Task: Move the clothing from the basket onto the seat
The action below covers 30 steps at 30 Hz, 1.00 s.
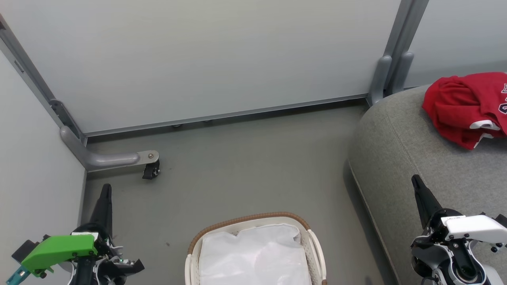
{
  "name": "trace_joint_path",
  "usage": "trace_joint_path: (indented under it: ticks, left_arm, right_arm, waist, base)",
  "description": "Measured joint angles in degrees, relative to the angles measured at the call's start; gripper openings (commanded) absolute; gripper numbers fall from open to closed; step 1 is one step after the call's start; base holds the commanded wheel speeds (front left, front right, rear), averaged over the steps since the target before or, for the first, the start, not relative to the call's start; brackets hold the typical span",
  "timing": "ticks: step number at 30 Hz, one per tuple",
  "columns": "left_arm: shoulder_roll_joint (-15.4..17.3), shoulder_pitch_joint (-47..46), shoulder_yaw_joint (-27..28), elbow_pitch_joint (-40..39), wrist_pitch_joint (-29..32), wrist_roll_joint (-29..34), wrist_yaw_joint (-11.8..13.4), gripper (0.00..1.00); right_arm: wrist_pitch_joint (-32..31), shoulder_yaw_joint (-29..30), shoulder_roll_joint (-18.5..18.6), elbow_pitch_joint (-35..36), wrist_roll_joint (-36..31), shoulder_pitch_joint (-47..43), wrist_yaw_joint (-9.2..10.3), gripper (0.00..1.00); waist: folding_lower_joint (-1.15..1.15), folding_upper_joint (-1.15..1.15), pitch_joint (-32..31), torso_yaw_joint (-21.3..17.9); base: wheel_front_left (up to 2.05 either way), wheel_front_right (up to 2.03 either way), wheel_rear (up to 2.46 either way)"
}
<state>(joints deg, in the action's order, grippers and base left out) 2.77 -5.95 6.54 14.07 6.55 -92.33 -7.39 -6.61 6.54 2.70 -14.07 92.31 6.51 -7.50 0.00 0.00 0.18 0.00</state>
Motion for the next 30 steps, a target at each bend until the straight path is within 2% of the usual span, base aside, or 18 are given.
trace_joint_path:
  ticks: [30]
  left_arm:
    - [0.0, 0.0, 0.0, 0.0, 0.0, 0.0, 0.0, 0.0]
  right_arm:
    - [0.0, 0.0, 0.0, 0.0, 0.0, 0.0, 0.0, 0.0]
  waist:
    - [0.0, 0.0, 0.0, 0.0]
  base:
    - [0.0, 0.0, 0.0]
